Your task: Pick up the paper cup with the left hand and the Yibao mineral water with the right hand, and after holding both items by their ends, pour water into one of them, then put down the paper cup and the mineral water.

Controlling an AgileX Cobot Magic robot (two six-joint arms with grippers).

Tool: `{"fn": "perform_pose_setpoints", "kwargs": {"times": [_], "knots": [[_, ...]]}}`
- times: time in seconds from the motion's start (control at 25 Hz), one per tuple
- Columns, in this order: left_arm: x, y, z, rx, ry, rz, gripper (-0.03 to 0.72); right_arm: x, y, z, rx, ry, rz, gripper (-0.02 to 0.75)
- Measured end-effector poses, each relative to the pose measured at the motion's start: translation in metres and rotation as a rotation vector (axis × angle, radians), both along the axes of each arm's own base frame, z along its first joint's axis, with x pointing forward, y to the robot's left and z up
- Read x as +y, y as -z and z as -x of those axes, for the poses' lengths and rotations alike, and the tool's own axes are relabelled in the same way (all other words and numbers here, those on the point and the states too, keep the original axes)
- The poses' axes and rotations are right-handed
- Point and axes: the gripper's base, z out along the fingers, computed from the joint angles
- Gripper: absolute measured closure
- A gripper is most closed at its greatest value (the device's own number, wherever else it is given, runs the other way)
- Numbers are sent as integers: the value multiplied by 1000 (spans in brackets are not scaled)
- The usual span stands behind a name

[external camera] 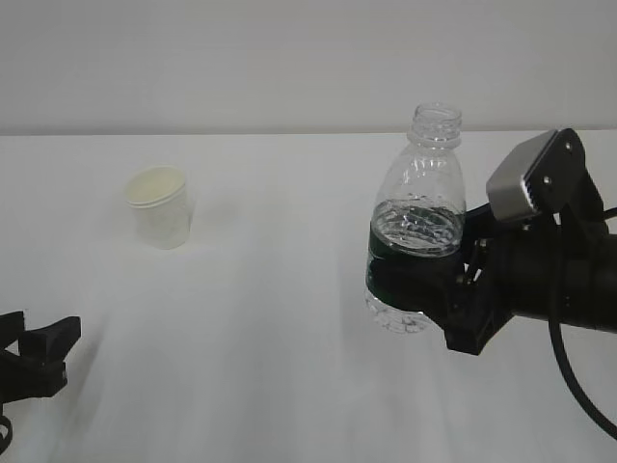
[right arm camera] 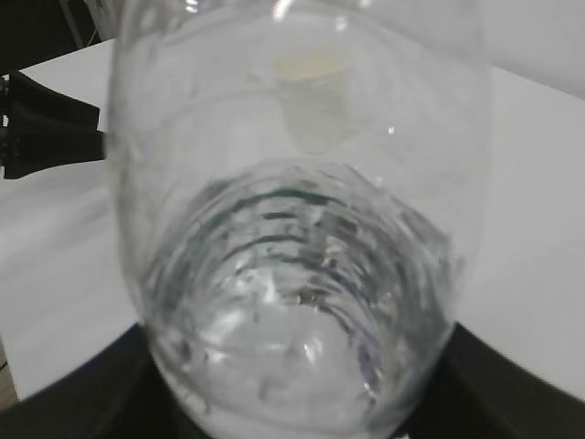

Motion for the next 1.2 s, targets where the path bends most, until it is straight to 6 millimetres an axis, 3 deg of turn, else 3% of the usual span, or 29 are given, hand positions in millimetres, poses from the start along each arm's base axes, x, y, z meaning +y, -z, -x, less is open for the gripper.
{"fn": "perform_pose_setpoints", "kwargs": {"times": [0.44,0.76,1.2], "knots": [[-10,-8,-18,-77,57,-18,211,0,0,0,2,1,2,266],[-21,-14,-29,-137,160,-59,111,0,0,0,10,5,-5,266],[-27,-14,-45,-167,168,-69,100,0,0,0,19,10,-10,266]]}}
